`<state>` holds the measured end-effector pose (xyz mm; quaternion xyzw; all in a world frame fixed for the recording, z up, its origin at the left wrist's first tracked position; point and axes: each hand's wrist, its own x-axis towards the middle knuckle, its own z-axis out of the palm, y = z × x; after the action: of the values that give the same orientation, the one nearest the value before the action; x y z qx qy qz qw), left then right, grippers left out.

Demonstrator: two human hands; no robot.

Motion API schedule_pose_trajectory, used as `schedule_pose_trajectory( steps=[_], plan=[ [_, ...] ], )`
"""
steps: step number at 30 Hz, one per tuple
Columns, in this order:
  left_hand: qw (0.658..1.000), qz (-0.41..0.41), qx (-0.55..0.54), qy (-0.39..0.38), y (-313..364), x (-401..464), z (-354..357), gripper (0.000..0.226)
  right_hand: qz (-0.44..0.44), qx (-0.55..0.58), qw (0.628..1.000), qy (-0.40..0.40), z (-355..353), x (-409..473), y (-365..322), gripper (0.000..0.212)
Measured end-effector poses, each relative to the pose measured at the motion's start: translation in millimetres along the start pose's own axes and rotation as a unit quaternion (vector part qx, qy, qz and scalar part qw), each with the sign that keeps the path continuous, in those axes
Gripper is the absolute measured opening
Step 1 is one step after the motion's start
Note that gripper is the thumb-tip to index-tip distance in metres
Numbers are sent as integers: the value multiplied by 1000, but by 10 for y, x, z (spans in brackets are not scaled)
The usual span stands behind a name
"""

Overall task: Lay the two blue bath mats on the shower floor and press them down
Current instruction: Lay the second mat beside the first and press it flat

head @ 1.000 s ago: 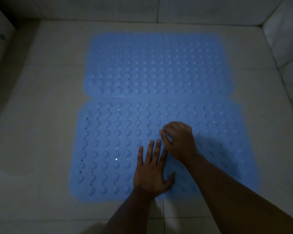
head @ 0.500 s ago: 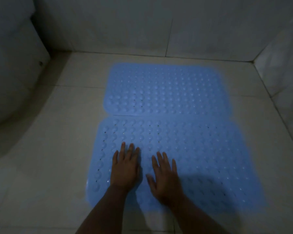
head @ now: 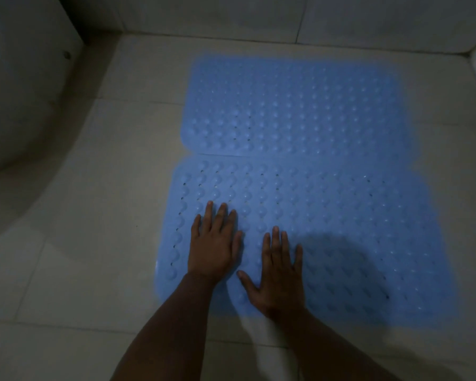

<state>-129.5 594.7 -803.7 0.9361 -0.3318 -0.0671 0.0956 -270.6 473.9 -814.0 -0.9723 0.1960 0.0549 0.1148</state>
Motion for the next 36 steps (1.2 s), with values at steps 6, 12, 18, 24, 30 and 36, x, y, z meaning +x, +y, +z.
schedule_pose_trajectory(
  steps=[6, 12, 18, 24, 30, 36],
  plan=[
    [1000, -21, -20, -11, 137, -87, -89, 61, 4, 40, 992, -117, -276, 134, 47, 95],
    [999, 41, -25, -14, 427, -176, -16, 58, 42, 148, 988, -24, -834, 679, 351, 65],
    [994, 94, 12, -51, 583, -262, 297, 80, 19, 168, 985, 41, -821, 871, 506, 47],
    [995, 86, 29, -38, 634, -257, 347, 88, -72, 194, 965, 163, -556, 974, 608, 25],
    [994, 81, 42, -60, 631, -239, 361, 88, -67, 184, 968, 159, -506, 1045, 689, 26],
    [992, 62, 6, -114, 669, -211, 252, 90, -57, 188, 967, 160, -671, 970, 628, 25]
  ],
)
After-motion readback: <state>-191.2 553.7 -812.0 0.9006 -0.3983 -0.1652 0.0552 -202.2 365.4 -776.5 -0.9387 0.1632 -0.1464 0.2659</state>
